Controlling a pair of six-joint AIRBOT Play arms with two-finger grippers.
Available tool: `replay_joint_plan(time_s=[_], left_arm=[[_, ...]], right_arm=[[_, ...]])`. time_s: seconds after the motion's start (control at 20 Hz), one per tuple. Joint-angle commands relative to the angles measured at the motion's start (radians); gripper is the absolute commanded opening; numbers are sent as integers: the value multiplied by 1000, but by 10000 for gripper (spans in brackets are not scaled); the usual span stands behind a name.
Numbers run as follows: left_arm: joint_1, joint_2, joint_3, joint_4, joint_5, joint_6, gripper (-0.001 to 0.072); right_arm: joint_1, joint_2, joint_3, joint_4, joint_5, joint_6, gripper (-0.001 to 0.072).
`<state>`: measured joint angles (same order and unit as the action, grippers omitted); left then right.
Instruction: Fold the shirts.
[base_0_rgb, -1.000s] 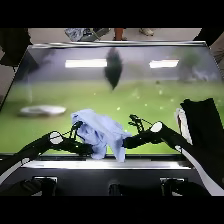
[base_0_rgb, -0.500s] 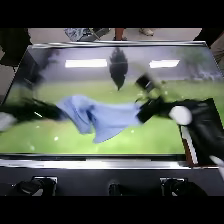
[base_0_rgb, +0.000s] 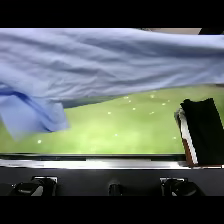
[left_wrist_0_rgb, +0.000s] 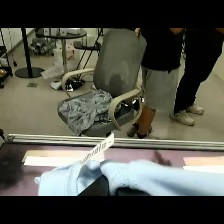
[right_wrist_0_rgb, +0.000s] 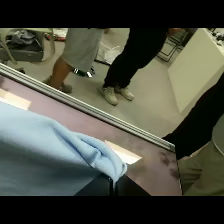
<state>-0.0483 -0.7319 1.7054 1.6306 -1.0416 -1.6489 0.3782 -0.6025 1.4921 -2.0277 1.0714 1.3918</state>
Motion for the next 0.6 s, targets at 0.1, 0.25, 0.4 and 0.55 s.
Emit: replay_joint_plan(time_s=[0.1, 0.25, 0.4, 0.55], left_arm=[[10, 37, 33, 3, -68, -2, 29], [10, -32, 22, 3, -301, 3, 30], [10, -164, -81, -8, -344, 57, 30], [17, -379, -165, -9, -290, 117, 29]], right_arm=[[-1, 64, 17, -53, 156, 9, 43], [-1, -19, 16, -75, 343, -6, 42], [-2, -209, -28, -75, 486, -77, 44], [-2, -455, -103, -48, 362, -108, 43]])
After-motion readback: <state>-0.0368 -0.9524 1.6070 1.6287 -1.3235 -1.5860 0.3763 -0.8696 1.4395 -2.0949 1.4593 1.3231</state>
